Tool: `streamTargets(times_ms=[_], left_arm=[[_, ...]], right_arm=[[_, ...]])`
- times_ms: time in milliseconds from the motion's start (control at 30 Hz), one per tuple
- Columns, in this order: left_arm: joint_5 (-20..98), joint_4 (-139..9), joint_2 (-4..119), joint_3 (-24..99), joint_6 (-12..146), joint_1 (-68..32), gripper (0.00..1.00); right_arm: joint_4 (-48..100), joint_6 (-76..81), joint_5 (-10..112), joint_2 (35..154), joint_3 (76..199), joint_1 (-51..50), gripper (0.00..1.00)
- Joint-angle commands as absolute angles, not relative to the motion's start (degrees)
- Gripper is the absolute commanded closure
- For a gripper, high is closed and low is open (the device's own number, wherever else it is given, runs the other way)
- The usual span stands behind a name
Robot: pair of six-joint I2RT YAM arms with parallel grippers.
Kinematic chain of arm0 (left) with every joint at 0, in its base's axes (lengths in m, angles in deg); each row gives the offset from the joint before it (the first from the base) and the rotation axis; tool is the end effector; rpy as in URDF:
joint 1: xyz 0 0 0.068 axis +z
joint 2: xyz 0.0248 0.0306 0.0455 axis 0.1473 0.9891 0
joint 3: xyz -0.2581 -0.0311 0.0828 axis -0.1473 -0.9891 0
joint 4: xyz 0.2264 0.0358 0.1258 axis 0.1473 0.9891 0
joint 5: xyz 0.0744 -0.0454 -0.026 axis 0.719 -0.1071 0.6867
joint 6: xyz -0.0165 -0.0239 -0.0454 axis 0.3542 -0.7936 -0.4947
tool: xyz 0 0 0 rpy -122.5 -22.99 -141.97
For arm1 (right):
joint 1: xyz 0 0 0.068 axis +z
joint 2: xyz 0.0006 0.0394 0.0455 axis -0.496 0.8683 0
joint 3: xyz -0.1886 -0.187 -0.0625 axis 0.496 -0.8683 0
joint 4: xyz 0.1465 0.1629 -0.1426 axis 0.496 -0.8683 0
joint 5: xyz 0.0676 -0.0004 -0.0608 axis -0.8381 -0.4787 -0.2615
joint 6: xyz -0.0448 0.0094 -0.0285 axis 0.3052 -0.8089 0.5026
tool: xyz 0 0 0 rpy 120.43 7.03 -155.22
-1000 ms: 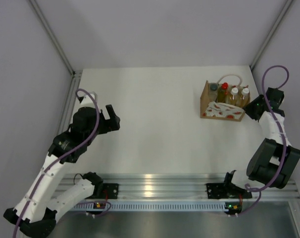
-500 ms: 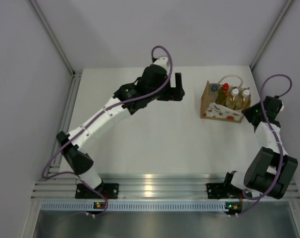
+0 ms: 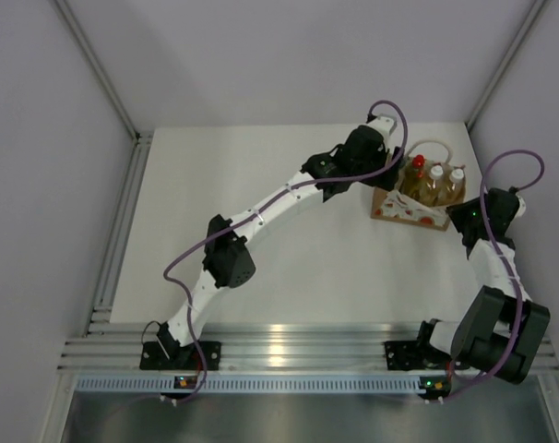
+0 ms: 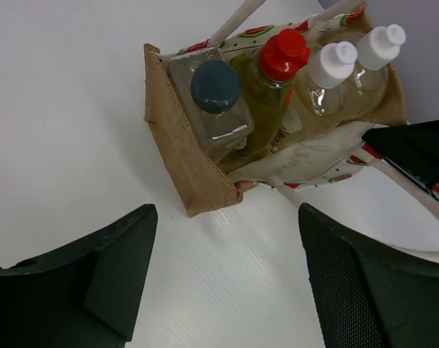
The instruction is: Take the personal care products out of the canvas bag
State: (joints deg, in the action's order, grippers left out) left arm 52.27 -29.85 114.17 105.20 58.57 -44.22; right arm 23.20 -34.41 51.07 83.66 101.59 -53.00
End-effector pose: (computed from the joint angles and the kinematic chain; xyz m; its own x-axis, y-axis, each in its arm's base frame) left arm 0.3252 -0.4216 0.3510 -0.5052 0.0919 -0.8581 0.6054 0.7464 -0.2765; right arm 0.2429 -0.0994 0.2293 -0.1657 0.8192 -0.5490 0.5634 0.5356 0.6291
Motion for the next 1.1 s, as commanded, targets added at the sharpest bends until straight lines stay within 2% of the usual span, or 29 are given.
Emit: streamTargets(times_ms=[0, 200, 300, 367, 433, 633, 733, 1067], left_arm=[[54.9, -39.7, 115.0, 107.9, 62.3, -45.3, 0.17], [58.9, -44.0, 118.4, 107.2, 64.8, -45.9, 0.22], [59.7, -45.7, 119.8, 107.2, 66.9, -45.9, 0.31], [58.9, -47.4, 120.3, 107.2, 67.8, -45.9, 0.41], [58.8, -48.6, 121.1, 107.2, 68.7, -45.8, 0.46], [60.6, -52.2, 123.9, 107.4, 70.6, -45.6, 0.46], [61.9, -52.4, 125.2, 107.8, 71.6, -45.3, 0.4], [62.0, -52.3, 126.6, 106.0, 72.4, -43.5, 0.41]], right_arm=[[23.4, -36.1, 50.0, 82.9, 99.1, -51.2, 1.0], [26.0, -38.3, 49.0, 82.3, 96.2, -48.2, 1.0], [26.0, -38.8, 49.0, 82.8, 96.0, -45.8, 1.0], [28.5, -39.5, 49.5, 82.3, 95.5, -44.4, 1.0], [28.5, -39.9, 50.4, 82.3, 95.4, -42.3, 1.0], [28.5, -39.7, 50.4, 82.5, 95.5, -41.1, 1.0], [28.4, -39.3, 50.0, 81.7, 95.3, -41.1, 1.0], [28.0, -38.5, 49.0, 80.6, 95.3, -41.1, 1.0]])
